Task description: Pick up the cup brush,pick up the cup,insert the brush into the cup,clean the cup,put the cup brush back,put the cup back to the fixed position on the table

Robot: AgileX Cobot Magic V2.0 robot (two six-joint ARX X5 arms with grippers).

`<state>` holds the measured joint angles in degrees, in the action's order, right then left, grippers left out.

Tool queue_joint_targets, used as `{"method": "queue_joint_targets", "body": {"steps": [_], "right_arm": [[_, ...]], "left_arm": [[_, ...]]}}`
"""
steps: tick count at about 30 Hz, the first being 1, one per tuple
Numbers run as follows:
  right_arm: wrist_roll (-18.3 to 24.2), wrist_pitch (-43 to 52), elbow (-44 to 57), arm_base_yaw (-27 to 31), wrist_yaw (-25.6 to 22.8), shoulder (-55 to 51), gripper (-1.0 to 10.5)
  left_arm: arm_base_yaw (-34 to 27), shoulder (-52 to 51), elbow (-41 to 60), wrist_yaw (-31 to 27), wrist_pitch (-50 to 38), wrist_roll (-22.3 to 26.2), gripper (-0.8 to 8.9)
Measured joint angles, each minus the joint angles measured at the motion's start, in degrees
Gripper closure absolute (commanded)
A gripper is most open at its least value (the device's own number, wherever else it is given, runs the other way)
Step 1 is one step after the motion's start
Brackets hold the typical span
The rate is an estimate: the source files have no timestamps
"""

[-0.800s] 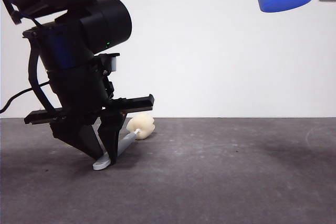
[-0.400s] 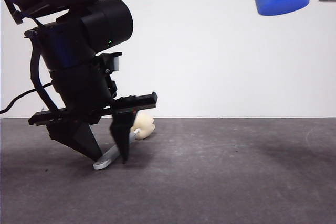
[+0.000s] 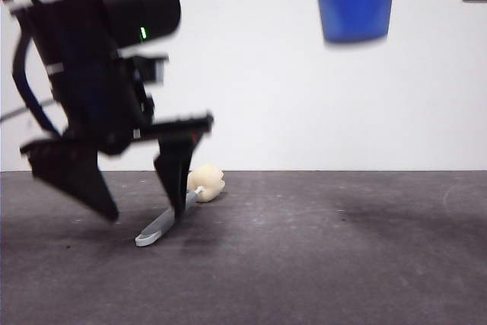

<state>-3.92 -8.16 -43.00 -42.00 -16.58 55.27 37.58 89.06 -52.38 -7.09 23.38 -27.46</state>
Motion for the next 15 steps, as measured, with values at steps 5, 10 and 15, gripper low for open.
{"method": "queue_joint_targets", "body": {"steps": [5,10,15], "right_arm": [[-0.39,10.78,6.23,5.03,4.15,6.32,9.6],[-0.61,20.26,9.51,11.65,8.92,14.08,9.6],[-0.81,32.39,9.51,16.79,14.69,25.09,9.6]], "left_arm": [[0.20,-8.66,0.00,4.13,6.08,3.65,4.28],[1.11,-17.05,0.00,4.72,14.40,6.95,4.28],[1.62,-25.31,0.00,4.72,15.56,7.96,4.28]]}}
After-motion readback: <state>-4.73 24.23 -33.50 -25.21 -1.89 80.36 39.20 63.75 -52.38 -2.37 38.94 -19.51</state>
